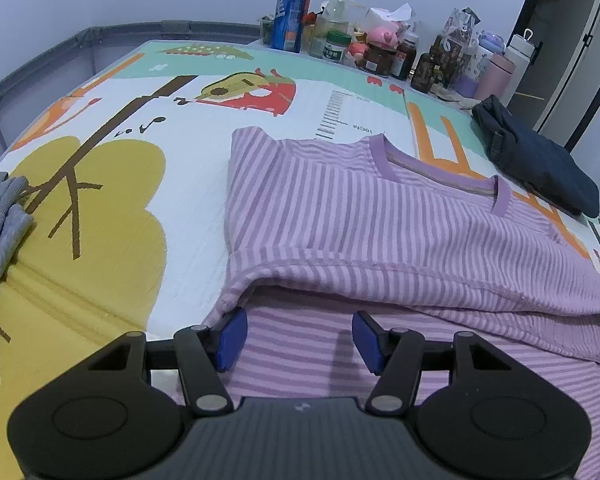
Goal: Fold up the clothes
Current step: 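Open the right gripper and release the sleeve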
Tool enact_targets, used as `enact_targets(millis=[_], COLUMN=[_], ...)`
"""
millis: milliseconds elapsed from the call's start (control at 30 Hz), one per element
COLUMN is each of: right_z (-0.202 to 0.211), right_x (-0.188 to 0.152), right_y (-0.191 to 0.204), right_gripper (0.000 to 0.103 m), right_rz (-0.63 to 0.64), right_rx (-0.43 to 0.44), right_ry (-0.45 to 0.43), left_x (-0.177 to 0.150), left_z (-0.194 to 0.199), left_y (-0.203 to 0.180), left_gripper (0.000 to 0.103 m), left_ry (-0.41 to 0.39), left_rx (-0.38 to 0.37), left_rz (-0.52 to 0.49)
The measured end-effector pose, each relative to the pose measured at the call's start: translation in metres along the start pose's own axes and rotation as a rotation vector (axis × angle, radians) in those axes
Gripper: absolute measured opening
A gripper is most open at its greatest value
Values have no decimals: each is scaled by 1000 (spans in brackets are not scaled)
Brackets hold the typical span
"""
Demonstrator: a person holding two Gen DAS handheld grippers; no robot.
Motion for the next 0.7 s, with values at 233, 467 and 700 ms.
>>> enact_targets(millis=[233,467,700], right_z=[9,36,48], right_x=[-7,1,6], right_y=[-1,14,69], right_gripper=[5,43,44], right_rz=[32,67,144], right_rx=[-77,-183,-28], right_ry=[25,-68,-109], left_x=[5,25,54], left_z=[13,29,31], left_y=[14,31,40], left_gripper=[61,61,62], left_ry=[-3,-51,-112], left_rx=[-8,-13,-17], left_rz=[24,40,33])
Point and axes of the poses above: each gripper's, at about its wrist camera, not at the fingertips, and z roughly against the way its jaws point, y to its left, x to its top, the point moved 6 cm from there along -z, roughly the way its jaws point, and after that the axes turned 13 degrees about z, right-handed, at the moved point
